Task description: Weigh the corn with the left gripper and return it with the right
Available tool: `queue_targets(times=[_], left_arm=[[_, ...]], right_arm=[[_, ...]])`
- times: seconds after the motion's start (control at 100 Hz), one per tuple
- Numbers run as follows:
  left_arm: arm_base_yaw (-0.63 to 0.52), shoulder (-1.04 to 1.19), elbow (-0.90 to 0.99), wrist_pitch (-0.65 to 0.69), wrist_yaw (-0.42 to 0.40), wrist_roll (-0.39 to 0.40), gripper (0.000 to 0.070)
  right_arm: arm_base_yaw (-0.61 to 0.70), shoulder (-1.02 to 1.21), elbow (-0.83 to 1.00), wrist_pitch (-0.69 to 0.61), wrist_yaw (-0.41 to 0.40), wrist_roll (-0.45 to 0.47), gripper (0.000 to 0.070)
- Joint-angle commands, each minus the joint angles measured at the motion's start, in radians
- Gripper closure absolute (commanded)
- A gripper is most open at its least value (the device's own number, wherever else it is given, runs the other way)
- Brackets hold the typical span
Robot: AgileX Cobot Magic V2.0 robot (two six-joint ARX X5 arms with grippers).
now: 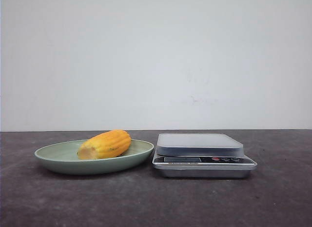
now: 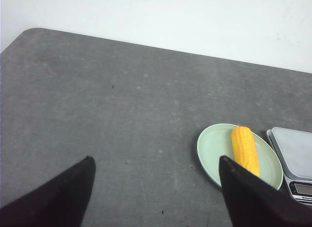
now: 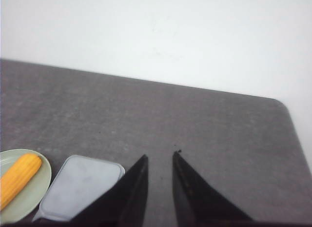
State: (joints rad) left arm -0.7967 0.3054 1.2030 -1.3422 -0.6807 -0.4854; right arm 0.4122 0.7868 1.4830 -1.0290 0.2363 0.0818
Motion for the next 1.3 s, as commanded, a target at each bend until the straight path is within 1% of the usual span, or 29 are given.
queue_targets(times=[0.0,0.04,0.07,0.15,0.24,0.27,0.29,0.32,0.33,0.34,0.35,0.36,0.37,0.38,0.39,0.4,0.42,0.46,0.47,0.86,1.29], left_arm=[[-0.007,0.000,0.013,0.009,0.000,0.013,0.0230],[-0.007,0.000,0.013,0.009,0.000,0.013,0.0230],[-0.007,0.000,0.013,0.009,0.000,0.013,0.0230],[-0.007,0.000,0.013,0.008,0.000,0.013,0.0230],[-0.007,0.000,0.013,0.001,0.000,0.013,0.0233],[-0.007,0.000,0.013,0.000,0.000,0.013,0.0254],[-0.007,0.000,0.013,0.000,0.000,0.013,0.0294],[-0.007,0.000,0.013,0.000,0.000,0.013,0.0392],[-0.007,0.000,0.013,0.000,0.000,0.013,0.0412],[-0.007,0.000,0.013,0.000,0.000,0.013,0.0455],[-0.007,0.000,0.013,0.000,0.000,0.013,0.0525],[-0.007,0.000,0.013,0.000,0.000,0.013,0.0572],[-0.007,0.000,0.013,0.001,0.000,0.013,0.0597],[-0.007,0.000,0.013,0.001,0.000,0.013,0.0670],[-0.007,0.000,0.013,0.002,0.000,0.013,0.0694],[-0.007,0.000,0.013,0.002,0.000,0.013,0.0700],[-0.007,0.000,0.013,0.003,0.000,0.013,0.0685],[-0.007,0.000,0.013,0.003,0.000,0.013,0.0690],[-0.007,0.000,0.013,0.002,0.000,0.013,0.0690],[-0.007,0.000,0.013,-0.006,0.000,-0.002,0.0687],[-0.007,0.000,0.013,-0.004,0.000,-0.002,0.0684]], right_arm=[[0.004,-0.022,0.008,-0.061,0.001,-0.004,0.0442],[0.004,-0.047,0.008,-0.097,0.001,-0.004,0.0387],[0.004,-0.067,0.008,-0.126,0.001,-0.004,0.0363],[0.004,-0.108,0.007,-0.166,0.003,-0.004,0.0363],[0.003,-0.148,0.007,-0.171,0.002,-0.002,0.0363],[0.003,-0.155,0.008,-0.172,0.002,0.002,0.0363],[0.003,-0.161,0.007,-0.175,0.003,0.005,0.0363],[0.003,-0.167,0.007,-0.181,0.003,0.012,0.0365],[0.003,-0.168,0.007,-0.183,0.003,0.013,0.0366],[0.003,-0.170,0.007,-0.187,0.003,0.014,0.0368],[0.003,-0.171,0.007,-0.190,0.003,0.016,0.0374],[0.003,-0.172,0.007,-0.193,0.004,0.017,0.0384],[0.003,-0.173,0.007,-0.196,0.005,0.018,0.0398],[0.003,-0.174,0.007,-0.201,0.007,0.018,0.0419],[0.003,-0.175,0.007,-0.206,0.009,0.019,0.0445],[0.003,-0.176,0.007,-0.210,0.012,0.020,0.0472],[0.003,-0.176,0.007,-0.218,0.021,0.020,0.0536],[0.003,-0.177,0.007,-0.233,0.035,0.019,0.0674],[0.003,-0.177,0.007,-0.237,0.035,0.019,0.0700],[0.003,-0.177,0.008,-0.274,0.033,0.023,0.0697],[0.003,-0.177,0.008,-0.272,0.033,0.023,0.0697]])
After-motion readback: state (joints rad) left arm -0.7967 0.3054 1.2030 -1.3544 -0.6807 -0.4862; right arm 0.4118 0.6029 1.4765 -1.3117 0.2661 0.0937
